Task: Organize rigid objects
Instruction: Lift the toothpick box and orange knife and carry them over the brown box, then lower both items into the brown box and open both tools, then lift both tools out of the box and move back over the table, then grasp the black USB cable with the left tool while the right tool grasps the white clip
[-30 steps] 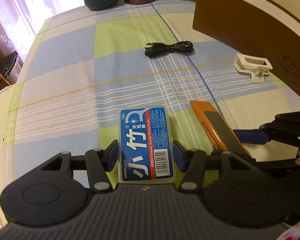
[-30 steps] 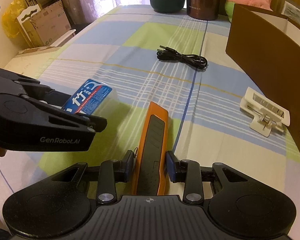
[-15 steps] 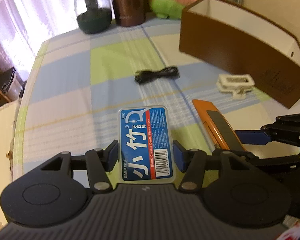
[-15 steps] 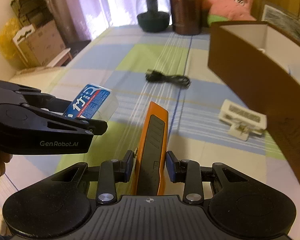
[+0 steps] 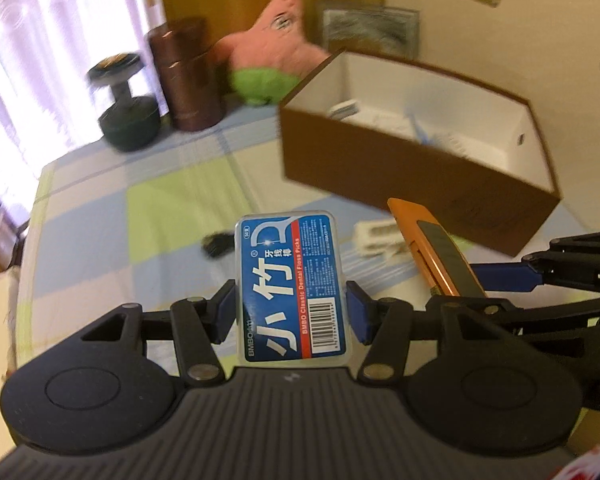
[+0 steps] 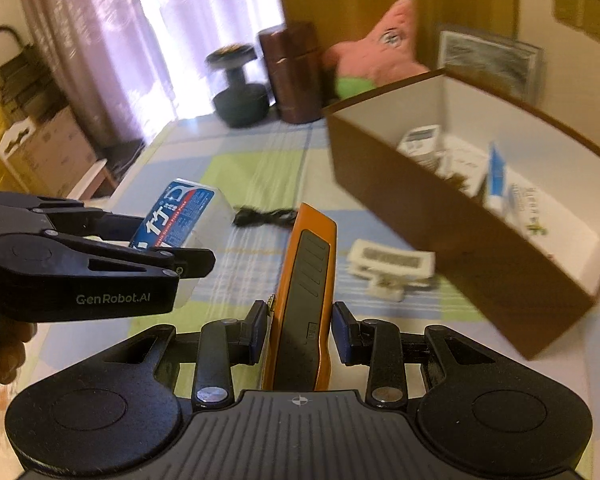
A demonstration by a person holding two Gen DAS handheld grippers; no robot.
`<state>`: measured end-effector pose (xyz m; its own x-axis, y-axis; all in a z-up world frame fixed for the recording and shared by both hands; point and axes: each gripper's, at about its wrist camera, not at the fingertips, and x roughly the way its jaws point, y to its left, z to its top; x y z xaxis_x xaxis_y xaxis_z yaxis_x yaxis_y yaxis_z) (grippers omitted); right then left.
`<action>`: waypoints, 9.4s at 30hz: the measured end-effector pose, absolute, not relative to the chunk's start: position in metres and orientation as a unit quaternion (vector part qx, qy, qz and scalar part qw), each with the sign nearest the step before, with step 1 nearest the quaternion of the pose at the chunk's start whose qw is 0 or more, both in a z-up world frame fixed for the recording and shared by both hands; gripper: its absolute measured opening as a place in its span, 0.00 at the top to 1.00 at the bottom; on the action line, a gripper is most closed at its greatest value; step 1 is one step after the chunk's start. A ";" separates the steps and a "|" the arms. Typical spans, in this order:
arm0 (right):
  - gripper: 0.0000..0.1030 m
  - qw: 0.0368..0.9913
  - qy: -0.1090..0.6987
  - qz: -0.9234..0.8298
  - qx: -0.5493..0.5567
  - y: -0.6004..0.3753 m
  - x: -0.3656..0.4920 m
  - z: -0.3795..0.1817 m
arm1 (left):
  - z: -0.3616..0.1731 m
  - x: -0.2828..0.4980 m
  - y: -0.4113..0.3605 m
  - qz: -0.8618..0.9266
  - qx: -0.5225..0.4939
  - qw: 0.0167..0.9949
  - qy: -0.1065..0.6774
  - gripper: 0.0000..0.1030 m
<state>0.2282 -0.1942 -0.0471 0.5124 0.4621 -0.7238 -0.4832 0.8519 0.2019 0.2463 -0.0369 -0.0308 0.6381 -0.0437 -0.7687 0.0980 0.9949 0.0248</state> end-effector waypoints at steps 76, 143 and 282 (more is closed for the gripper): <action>0.65 0.876 0.474 0.003 0.093 -0.344 0.414 -0.059 | -0.075 0.497 -0.212 -0.220 0.147 0.842 0.470 0.40; 0.57 0.864 0.441 0.234 0.064 -0.230 0.251 -0.043 | -0.033 0.244 -0.027 -0.034 -0.037 0.892 0.450 0.40; 0.26 0.850 0.456 0.263 -0.034 -0.173 0.218 -0.125 | -0.140 0.211 0.011 -0.005 -0.043 0.852 0.522 0.69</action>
<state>0.2184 -0.1734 -0.1254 0.4470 0.4151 -0.7924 -0.4777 0.8597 0.1809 0.2110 0.0114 -0.1401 0.4549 -0.0537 -0.8889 -0.0370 0.9962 -0.0791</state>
